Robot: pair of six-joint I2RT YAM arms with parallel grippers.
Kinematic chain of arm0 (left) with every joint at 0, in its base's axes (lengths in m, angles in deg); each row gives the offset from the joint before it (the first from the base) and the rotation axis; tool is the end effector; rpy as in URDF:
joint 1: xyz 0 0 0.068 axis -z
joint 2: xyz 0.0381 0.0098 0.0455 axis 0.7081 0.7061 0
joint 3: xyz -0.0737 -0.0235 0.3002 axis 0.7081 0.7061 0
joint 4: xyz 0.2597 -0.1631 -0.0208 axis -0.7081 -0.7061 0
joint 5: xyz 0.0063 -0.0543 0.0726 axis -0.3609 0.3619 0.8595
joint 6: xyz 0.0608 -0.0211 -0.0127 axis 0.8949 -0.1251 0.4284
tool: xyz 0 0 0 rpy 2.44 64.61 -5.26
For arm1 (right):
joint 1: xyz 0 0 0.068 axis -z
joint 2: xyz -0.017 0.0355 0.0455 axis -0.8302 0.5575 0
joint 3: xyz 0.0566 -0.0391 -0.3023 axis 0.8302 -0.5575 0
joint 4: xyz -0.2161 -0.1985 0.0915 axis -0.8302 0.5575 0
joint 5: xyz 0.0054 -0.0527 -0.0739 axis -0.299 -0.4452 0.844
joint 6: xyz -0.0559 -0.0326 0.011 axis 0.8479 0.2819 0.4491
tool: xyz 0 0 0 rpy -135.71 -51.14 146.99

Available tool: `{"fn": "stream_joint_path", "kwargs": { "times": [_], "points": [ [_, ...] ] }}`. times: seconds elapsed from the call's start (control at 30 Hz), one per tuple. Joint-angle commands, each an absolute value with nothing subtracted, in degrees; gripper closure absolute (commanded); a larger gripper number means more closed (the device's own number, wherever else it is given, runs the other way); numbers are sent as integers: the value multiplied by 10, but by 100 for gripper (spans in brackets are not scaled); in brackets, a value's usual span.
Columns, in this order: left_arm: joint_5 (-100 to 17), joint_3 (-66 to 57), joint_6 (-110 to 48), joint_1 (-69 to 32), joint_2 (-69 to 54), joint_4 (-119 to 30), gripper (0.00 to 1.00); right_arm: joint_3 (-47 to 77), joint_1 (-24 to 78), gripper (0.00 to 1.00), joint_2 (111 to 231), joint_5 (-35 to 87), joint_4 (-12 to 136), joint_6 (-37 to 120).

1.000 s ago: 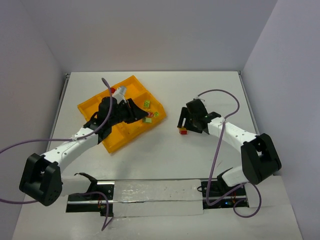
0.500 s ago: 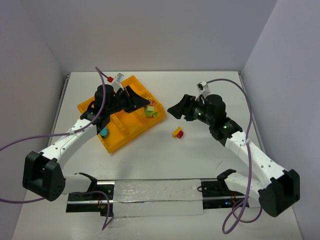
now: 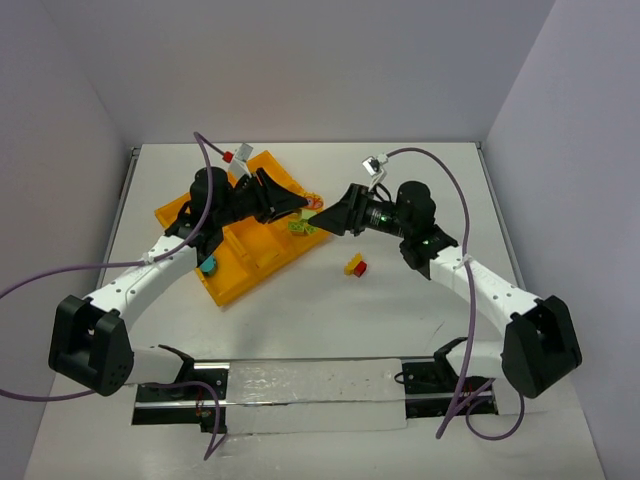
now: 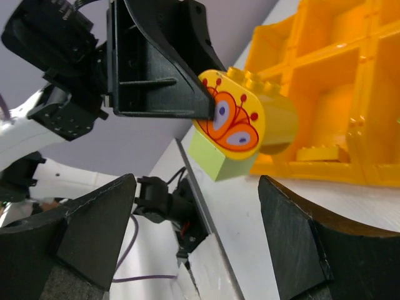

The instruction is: Sort the legos into containers by color

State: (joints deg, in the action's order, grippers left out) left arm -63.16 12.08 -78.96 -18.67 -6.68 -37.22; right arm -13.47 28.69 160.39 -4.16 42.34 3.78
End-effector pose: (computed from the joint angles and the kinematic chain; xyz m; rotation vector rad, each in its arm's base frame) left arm 0.3123 -0.1840 0.3343 -0.1558 2.0250 -1.4903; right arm 0.2764 0.1787 0.3306 -0.2852 1.8249 1.4517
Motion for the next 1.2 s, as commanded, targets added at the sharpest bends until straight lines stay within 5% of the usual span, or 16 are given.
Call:
{"fn": "stream_joint_path", "kwargs": {
  "times": [0.0, 0.37, 0.8, 1.03, 1.17],
  "points": [
    [-666, 115, -811, -190, -73, -313, 100, -136, 281, 14, 1641, -113, 275, -26],
    [-692, 122, -834, -191, -82, -279, 100, -135, 275, 19, 1695, -126, 188, -79],
    [-710, 135, -868, -198, -88, -229, 100, -174, 275, 46, 1736, -124, -16, -200],
    [-711, 140, -863, -200, -92, -232, 100, -180, 275, 37, 1749, -133, -84, -245],
    [-713, 142, -863, -203, -93, -231, 100, -180, 275, 39, 1755, -136, -119, -268]
  ]
}}
